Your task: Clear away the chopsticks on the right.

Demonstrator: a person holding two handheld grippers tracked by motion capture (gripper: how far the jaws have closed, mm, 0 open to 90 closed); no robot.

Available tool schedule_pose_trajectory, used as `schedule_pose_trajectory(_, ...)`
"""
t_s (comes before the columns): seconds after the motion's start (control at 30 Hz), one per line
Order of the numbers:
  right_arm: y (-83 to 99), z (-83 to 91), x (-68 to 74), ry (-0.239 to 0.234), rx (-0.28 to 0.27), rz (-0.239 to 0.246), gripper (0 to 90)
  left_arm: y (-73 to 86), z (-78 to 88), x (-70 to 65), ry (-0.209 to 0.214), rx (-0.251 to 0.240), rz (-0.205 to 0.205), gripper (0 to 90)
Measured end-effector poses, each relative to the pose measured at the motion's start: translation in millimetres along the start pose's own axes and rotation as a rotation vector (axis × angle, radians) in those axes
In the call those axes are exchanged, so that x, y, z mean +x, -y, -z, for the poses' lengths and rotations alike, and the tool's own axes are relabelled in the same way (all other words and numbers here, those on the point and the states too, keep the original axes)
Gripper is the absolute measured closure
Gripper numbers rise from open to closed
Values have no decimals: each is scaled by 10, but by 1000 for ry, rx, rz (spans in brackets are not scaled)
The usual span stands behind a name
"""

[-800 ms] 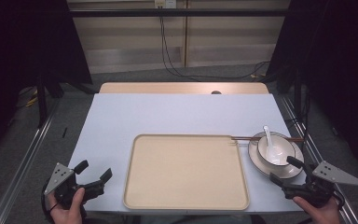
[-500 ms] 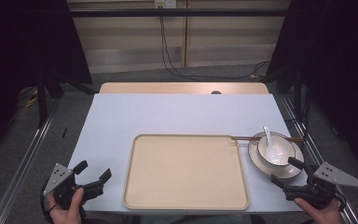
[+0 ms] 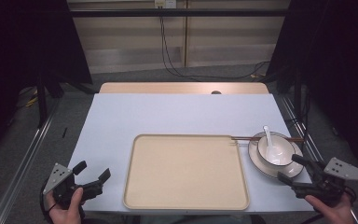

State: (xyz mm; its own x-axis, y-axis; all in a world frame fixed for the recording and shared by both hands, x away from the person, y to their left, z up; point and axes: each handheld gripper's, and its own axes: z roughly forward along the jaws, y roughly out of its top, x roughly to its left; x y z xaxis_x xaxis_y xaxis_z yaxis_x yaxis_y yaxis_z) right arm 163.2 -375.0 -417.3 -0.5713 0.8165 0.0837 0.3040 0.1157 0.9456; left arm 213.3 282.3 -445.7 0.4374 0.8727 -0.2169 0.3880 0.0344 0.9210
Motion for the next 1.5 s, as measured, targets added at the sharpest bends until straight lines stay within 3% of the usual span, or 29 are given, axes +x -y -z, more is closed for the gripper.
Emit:
schedule_pose_trajectory(0.2,-67,146,-241,28,15,-13,120,-3,-2,-10,-5,10,-12,33)
schedule_pose_trajectory(0.27,-88,191,-325,0,20,-11,109,-3,-3,-9,-9,12,-13,33)
schedule_pose_trajectory(0.43,-129,210,-446,-3,35,-15,120,-1,-14,-6,-4,13,-10,33)
schedule_pose_trajectory(0.5,-207,183,-553,-13,62,15,145,-3,-21,-9,-2,16,-13,33)
schedule_pose_trajectory(0.63,-314,152,-681,-20,63,46,185,-5,-31,-14,2,23,-18,33)
schedule_pose_trajectory(0.87,-559,-12,-968,-49,133,119,255,-3,-24,-3,3,23,-18,33)
schedule_pose_trajectory(0.97,-572,-69,-1028,-58,141,132,273,-2,-26,-8,3,19,-15,33)
schedule_pose_trajectory(1.0,-560,-128,-1096,-82,143,128,272,-1,-24,-6,4,24,-17,33)
schedule_pose_trajectory(1.1,-555,-204,-1142,-63,185,154,273,1,-23,-3,4,23,-13,33)
schedule_pose_trajectory(1.2,-554,-293,-1211,-83,205,158,316,2,-25,-2,2,22,-10,33)
schedule_pose_trajectory(1.43,-599,-484,-1312,-97,299,224,411,5,-33,-2,-2,27,-12,33)
schedule_pose_trajectory(1.5,-607,-555,-1412,-101,358,243,457,7,-41,-9,-2,25,-6,33)
